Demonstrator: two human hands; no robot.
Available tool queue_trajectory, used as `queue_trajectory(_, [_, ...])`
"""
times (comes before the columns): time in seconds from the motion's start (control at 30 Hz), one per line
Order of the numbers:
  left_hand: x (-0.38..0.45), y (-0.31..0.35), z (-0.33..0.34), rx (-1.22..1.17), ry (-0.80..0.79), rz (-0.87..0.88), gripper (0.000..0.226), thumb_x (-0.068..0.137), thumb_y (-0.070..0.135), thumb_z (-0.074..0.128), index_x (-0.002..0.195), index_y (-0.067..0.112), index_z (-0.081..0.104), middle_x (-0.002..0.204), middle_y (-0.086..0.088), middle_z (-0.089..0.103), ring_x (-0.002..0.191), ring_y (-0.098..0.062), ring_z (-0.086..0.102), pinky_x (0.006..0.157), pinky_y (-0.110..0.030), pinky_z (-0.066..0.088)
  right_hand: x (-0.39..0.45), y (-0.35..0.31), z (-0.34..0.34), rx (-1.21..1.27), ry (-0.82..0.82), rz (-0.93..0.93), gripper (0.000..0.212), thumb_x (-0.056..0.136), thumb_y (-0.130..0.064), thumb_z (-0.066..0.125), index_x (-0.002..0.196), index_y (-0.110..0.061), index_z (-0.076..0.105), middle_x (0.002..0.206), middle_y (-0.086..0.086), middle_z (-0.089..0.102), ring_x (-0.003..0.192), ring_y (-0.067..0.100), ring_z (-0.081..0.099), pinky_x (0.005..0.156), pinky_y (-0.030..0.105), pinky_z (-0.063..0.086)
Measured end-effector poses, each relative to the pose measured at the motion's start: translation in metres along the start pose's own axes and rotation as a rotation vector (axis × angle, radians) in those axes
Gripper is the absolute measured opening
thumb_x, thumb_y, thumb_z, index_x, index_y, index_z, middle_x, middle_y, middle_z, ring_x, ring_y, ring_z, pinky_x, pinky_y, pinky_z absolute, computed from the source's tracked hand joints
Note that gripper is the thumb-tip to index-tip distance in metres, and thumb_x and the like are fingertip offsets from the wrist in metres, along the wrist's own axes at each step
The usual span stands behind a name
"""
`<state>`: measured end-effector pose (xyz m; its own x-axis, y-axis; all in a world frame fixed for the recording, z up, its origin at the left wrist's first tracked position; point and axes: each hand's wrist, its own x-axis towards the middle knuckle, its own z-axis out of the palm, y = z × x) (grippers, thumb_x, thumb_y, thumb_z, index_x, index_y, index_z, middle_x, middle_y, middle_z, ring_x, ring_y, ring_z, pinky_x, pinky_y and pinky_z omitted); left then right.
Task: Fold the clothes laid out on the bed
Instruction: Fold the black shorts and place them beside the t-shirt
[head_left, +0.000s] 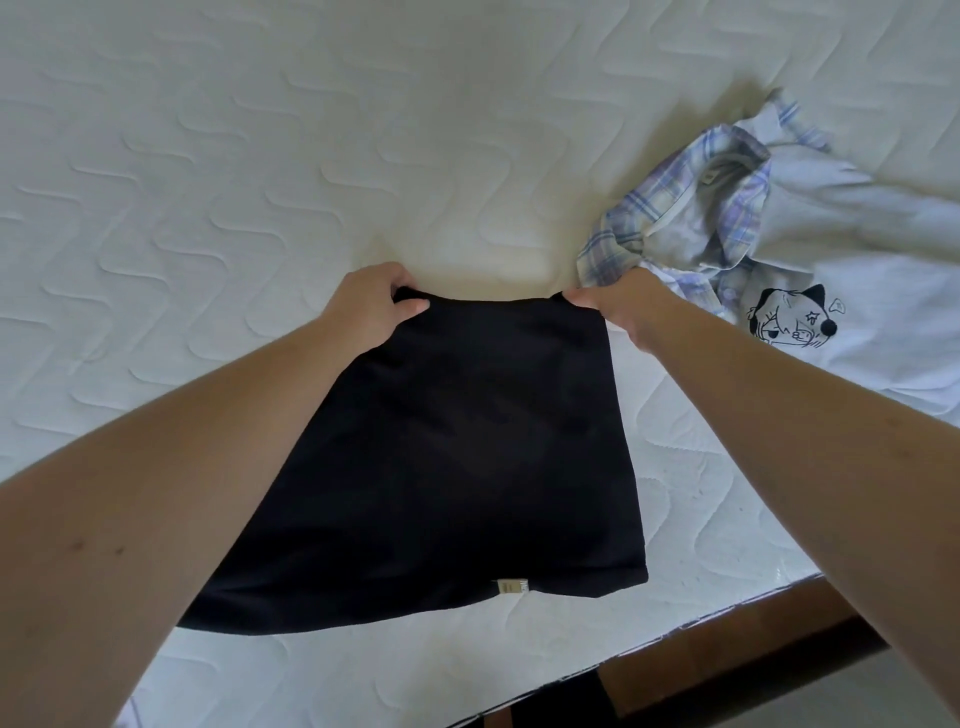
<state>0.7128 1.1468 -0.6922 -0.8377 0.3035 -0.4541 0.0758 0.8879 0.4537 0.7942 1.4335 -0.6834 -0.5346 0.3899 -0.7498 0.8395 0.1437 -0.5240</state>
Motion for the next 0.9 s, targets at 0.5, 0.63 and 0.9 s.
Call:
queue_trajectory(0.5, [0.000, 0.007, 0.002, -0.107, 0.049, -0.030, 0.037, 0.090, 0.038, 0.067, 0.119, 0.021, 0.052, 0.108, 0.003, 0.054, 0.095, -0.016, 0.051, 0.080, -0.029, 0.040, -0.034, 0.021, -0.032, -0.426, 0.088, -0.055, 0.060, 0.098, -0.053, 0.039, 0.069, -0.008, 0.067, 0.044, -0.005, 0.063, 0.036, 0.004, 0.056, 0.053, 0.024, 0.039])
queue_trajectory(0.63, [-0.001, 0.004, 0.000, -0.038, -0.057, -0.054, 0.037, 0.087, 0.041, 0.069, 0.116, 0.019, 0.062, 0.105, 0.006, 0.057, 0.094, -0.016, 0.052, 0.078, -0.028, 0.039, -0.051, 0.010, -0.017, -0.487, -0.029, -0.183, 0.047, 0.098, -0.046, 0.050, 0.068, -0.012, 0.064, 0.053, -0.003, 0.065, 0.042, 0.004, 0.057, 0.056, 0.017, 0.044])
queue_trajectory(0.9, [-0.034, 0.005, -0.013, -0.092, -0.014, 0.116, 0.019, 0.093, 0.039, 0.061, 0.107, 0.032, 0.051, 0.091, 0.013, 0.056, 0.081, -0.010, 0.055, 0.064, -0.018, 0.038, -0.022, -0.016, 0.033, -1.160, -0.150, -0.785, 0.069, 0.081, -0.034, 0.077, 0.141, -0.024, 0.044, 0.136, 0.005, 0.049, 0.126, 0.028, 0.044, 0.106, 0.042, 0.031])
